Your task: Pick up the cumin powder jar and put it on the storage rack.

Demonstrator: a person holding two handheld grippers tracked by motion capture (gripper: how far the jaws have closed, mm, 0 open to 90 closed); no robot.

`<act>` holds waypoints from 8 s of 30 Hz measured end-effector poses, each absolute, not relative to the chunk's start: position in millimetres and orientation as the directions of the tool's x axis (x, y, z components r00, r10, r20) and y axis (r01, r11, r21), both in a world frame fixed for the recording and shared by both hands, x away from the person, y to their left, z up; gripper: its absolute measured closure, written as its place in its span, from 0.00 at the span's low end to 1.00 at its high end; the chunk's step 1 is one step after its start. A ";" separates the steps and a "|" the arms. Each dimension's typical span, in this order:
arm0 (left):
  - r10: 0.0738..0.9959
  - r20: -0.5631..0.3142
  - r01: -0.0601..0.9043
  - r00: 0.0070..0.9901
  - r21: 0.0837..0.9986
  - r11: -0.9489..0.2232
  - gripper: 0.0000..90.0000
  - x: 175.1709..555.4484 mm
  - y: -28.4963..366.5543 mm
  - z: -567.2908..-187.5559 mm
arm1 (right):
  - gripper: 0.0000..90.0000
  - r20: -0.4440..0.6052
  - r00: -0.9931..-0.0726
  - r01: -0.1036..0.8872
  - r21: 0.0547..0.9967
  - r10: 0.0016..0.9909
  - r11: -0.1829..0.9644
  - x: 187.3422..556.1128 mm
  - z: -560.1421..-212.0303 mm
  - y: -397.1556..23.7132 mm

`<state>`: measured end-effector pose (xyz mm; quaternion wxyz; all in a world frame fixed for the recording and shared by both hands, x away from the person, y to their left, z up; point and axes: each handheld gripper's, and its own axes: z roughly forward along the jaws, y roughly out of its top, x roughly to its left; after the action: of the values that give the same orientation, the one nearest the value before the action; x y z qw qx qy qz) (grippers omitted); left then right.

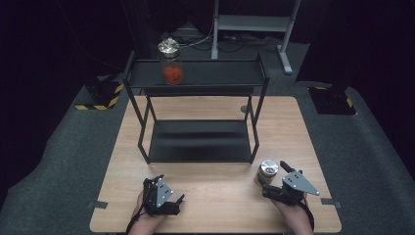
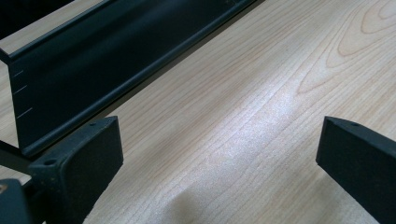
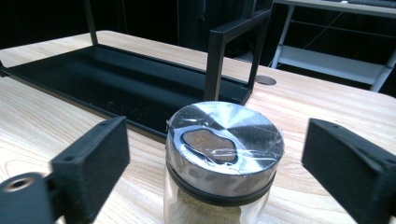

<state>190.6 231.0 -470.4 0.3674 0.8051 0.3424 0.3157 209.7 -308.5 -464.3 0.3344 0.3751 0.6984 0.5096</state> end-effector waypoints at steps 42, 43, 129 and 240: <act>0.779 0.261 0.307 0.570 0.812 -0.496 0.01 189.0 232.1 -471.5 | 0.38 -0.028 -0.527 0.184 0.972 0.850 0.145 222.2 -478.5 -319.9; 0.779 0.261 0.307 0.570 0.812 -0.497 0.01 189.0 232.1 -471.5 | 0.38 -0.029 -0.530 0.180 0.973 0.848 0.146 221.6 -476.9 -319.9; 0.769 0.215 0.296 0.603 0.834 -0.466 0.01 192.2 245.4 -472.2 | 0.38 -0.061 -0.648 -0.043 0.998 0.759 0.044 285.0 -310.4 -240.3; 0.774 0.178 0.291 0.607 0.857 -0.425 0.01 191.9 254.3 -475.0 | 0.38 -0.055 -0.527 -0.082 0.997 0.848 0.014 391.1 -243.3 -152.7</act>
<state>191.9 254.3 -475.0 0.4178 0.7931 0.3357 0.2894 391.1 -152.7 -243.3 0.3704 0.3151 0.6079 0.6277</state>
